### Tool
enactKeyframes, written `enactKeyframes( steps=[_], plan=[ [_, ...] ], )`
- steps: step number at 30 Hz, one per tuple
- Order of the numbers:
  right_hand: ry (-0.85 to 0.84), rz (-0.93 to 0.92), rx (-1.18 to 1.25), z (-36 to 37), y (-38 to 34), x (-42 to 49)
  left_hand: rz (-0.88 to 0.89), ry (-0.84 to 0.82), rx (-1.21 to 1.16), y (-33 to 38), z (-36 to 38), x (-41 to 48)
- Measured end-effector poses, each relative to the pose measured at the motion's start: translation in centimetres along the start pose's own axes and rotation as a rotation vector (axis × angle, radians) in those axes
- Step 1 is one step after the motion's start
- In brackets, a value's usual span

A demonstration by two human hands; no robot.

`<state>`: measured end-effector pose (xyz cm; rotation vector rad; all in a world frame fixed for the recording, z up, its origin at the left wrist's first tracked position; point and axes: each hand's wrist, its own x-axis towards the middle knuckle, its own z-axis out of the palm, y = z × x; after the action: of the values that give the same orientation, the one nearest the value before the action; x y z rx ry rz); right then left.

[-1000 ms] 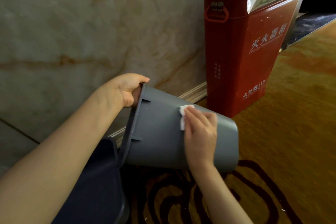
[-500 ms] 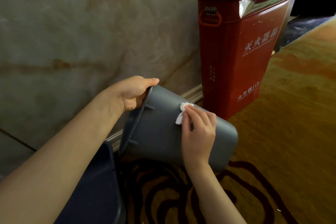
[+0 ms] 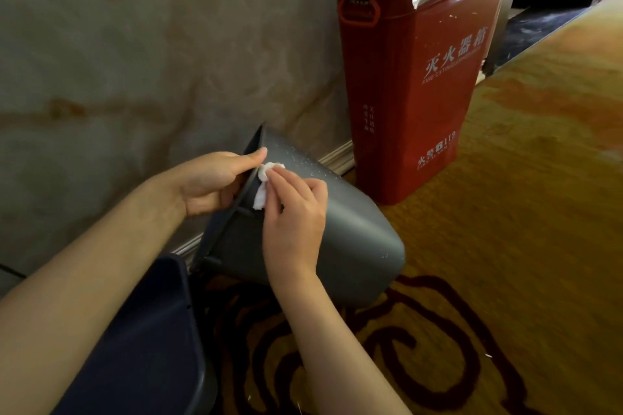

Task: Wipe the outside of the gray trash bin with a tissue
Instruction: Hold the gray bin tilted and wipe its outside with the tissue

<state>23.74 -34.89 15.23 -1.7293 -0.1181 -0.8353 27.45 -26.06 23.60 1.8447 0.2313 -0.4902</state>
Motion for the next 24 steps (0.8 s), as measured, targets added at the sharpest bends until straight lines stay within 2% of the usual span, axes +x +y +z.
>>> enactKeyframes(
  steps=[3,7,10,14,18,24],
  plan=[
    [0.035,0.046,-0.097,-1.7,3.7,-1.2,-0.025,0.1,-0.034,-0.1,-0.1,0.7],
    [0.123,0.263,-0.273,-5.8,10.6,-3.4,0.012,0.235,-0.021,0.3,0.2,1.5],
    [0.191,0.462,-0.304,-7.9,14.5,-3.4,0.018,0.255,-0.011,0.5,0.4,1.9],
    [0.247,0.635,-0.3,-8.2,16.4,-2.8,0.01,0.247,-0.01,0.9,0.6,2.0],
    [0.26,0.603,-0.302,-7.2,15.0,-3.5,-0.012,0.23,0.004,0.5,0.1,2.0],
    [0.149,0.296,-0.201,-3.9,8.8,-4.3,-0.056,0.214,-0.079,0.1,-0.5,2.2]
  ],
)
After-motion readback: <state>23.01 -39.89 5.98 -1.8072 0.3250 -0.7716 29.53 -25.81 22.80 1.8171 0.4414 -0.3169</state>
